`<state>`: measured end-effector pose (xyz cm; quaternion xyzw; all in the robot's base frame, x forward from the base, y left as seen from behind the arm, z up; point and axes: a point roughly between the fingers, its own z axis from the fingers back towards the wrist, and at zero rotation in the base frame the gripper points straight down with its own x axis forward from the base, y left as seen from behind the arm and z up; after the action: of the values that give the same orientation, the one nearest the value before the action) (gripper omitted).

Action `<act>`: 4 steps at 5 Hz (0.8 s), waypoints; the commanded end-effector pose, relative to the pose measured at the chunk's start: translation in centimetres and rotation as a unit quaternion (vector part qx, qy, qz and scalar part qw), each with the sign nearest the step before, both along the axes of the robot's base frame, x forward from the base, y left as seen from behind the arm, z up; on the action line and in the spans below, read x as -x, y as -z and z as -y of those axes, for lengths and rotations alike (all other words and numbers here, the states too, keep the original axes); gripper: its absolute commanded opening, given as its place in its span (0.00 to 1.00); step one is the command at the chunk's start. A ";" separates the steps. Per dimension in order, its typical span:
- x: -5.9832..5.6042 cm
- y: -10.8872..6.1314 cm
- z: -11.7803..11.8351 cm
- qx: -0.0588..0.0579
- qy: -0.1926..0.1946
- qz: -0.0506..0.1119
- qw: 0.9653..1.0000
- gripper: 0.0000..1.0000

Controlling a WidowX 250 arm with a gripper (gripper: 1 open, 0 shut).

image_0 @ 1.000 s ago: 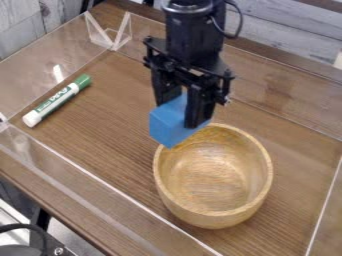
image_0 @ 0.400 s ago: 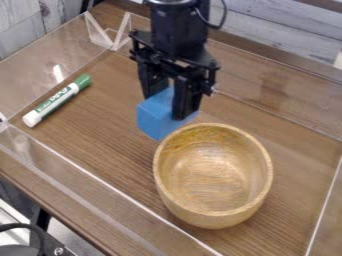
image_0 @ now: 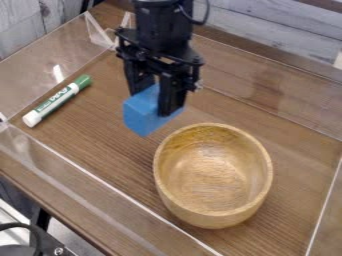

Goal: Remove the blue block from inside the brown bowl and put it on the table

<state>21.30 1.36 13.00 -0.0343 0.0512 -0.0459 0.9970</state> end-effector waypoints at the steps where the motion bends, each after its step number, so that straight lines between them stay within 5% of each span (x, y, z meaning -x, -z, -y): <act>1: -0.3 -1.1 -1.3 -0.009 -0.007 0.034 0.999 0.00; 4: -0.4 0.6 -3.2 -0.017 -0.027 0.036 0.999 0.00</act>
<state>21.28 4.29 11.67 -0.0222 0.0324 -0.0190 0.9990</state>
